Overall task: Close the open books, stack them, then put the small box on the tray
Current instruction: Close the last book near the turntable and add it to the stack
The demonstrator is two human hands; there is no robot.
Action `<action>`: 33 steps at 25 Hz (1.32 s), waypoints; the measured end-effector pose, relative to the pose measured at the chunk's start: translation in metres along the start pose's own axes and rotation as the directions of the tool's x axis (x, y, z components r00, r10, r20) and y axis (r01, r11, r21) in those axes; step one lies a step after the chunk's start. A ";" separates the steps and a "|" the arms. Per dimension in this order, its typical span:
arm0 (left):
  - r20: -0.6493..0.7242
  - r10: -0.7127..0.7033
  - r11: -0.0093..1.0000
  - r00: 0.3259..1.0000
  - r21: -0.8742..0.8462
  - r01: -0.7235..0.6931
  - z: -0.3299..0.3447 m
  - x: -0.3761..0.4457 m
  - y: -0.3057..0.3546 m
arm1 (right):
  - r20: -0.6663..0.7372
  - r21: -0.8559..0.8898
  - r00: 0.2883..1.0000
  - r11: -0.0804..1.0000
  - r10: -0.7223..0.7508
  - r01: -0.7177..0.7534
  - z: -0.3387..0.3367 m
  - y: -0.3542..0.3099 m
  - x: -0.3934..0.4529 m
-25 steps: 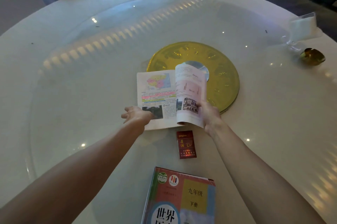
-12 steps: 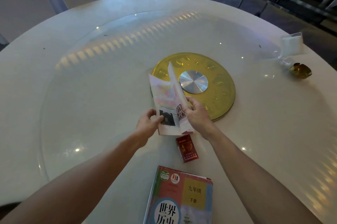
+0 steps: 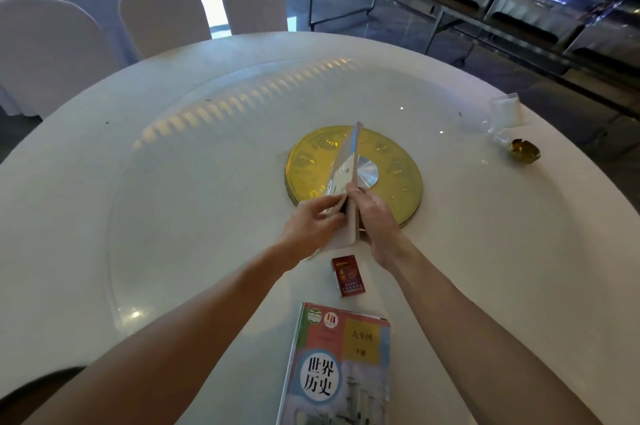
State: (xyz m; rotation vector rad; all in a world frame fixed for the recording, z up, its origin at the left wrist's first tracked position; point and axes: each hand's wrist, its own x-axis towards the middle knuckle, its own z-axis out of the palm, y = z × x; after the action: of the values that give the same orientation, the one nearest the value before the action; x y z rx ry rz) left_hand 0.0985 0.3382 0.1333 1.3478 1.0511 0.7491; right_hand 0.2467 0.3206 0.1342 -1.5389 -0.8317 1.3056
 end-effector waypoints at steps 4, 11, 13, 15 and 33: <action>0.122 -0.023 1.000 0.992 -0.015 0.025 0.005 -0.042 0.014 | -0.076 0.090 0.997 0.996 0.011 -0.004 -0.004 -0.009 -0.039; -0.195 -0.303 0.953 0.933 -0.065 0.296 -0.009 -0.104 -0.029 | -0.076 0.214 0.995 0.976 0.059 -0.042 -0.028 0.015 -0.126; -0.127 -0.422 0.906 0.897 -0.068 0.417 -0.006 -0.119 -0.050 | -0.031 0.230 0.997 0.971 0.069 -0.060 -0.035 0.024 -0.148; -0.032 -0.467 0.876 0.884 -0.151 0.458 -0.005 -0.134 -0.063 | -0.002 0.209 0.997 0.975 0.073 -0.071 -0.044 0.038 -0.164; -0.231 -0.526 0.825 0.819 0.093 0.557 0.031 -0.224 -0.176 | -0.305 -0.460 0.923 0.813 0.233 -0.357 -0.061 0.228 -0.236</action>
State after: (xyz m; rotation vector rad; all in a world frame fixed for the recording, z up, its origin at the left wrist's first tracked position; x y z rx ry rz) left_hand 0.0163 0.1012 -0.0058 1.0281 1.5951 0.3719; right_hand 0.2416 0.0132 0.0051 -2.2785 -0.8448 1.1310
